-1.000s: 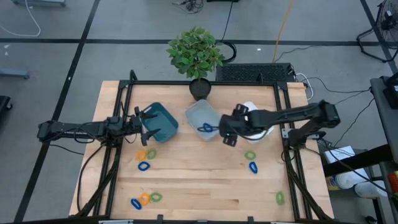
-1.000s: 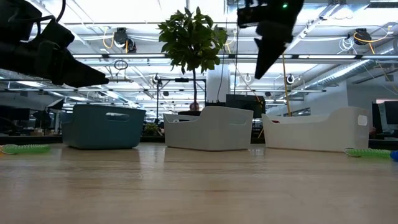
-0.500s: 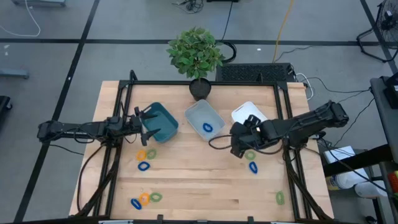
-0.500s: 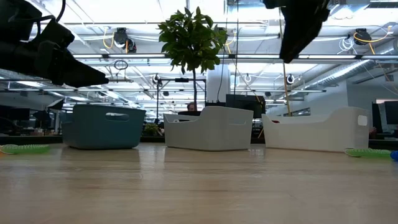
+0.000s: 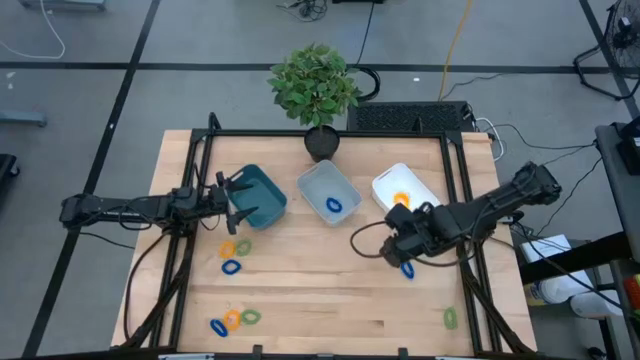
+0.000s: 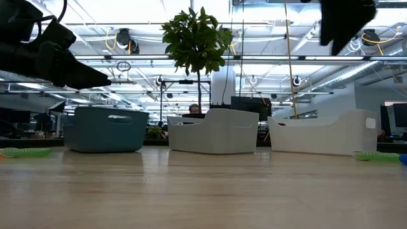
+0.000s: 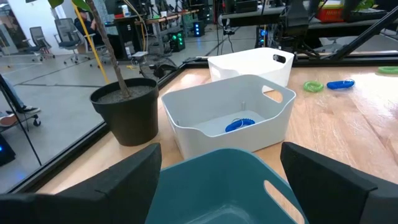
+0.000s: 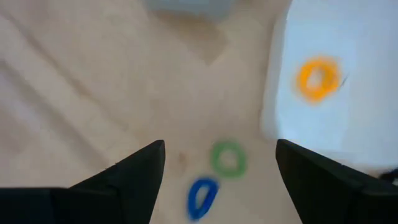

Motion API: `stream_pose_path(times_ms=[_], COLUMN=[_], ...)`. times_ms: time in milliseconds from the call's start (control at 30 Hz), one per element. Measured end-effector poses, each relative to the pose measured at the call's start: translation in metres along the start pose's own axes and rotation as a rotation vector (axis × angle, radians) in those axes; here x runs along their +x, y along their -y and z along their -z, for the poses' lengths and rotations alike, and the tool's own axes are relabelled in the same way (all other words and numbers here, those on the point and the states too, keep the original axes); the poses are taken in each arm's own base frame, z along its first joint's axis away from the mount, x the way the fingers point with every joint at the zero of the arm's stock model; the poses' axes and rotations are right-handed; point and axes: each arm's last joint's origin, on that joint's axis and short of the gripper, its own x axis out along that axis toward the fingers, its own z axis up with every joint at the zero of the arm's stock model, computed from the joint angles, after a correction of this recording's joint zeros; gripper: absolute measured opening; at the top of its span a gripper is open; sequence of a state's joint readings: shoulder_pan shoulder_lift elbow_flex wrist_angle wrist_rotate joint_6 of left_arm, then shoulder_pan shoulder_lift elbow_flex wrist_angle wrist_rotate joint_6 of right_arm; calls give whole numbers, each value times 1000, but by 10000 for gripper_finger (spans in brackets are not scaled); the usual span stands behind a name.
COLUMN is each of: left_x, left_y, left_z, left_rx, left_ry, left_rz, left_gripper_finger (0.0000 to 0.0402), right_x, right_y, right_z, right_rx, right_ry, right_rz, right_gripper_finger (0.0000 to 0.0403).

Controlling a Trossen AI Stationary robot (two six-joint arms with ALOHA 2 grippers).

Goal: Sort spring keychains
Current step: Put the top right blue spring keychain into the gray bin

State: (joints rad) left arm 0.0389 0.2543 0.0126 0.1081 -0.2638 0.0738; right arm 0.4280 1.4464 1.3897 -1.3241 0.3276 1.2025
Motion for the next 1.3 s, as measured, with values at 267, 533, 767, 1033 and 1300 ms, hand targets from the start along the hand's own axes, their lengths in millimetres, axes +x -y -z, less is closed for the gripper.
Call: stream_pose_path(times_ms=[267,533,767,1033,1300], left_x=[0,0,0,0,0], left_y=[0,0,0,0,0], left_z=[0,0,0,0,0], left_rx=[0,0,0,0,0], left_ry=[0,0,0,0,0], left_rz=[0,0,0,0,0], left_gripper_finger=[335,335,335,335,335], right_x=[-8,-9,-11,12,52], right_y=[-10,-12,-12,-7,-7], right_z=[24,37,41,56,72], right_rx=[112,174,236,207,178], right_ry=[-170,-184,-240,-269,-267], right_rz=[-80,-40,-34,41,6], right_gripper_finger=[290,290,290,290,290])
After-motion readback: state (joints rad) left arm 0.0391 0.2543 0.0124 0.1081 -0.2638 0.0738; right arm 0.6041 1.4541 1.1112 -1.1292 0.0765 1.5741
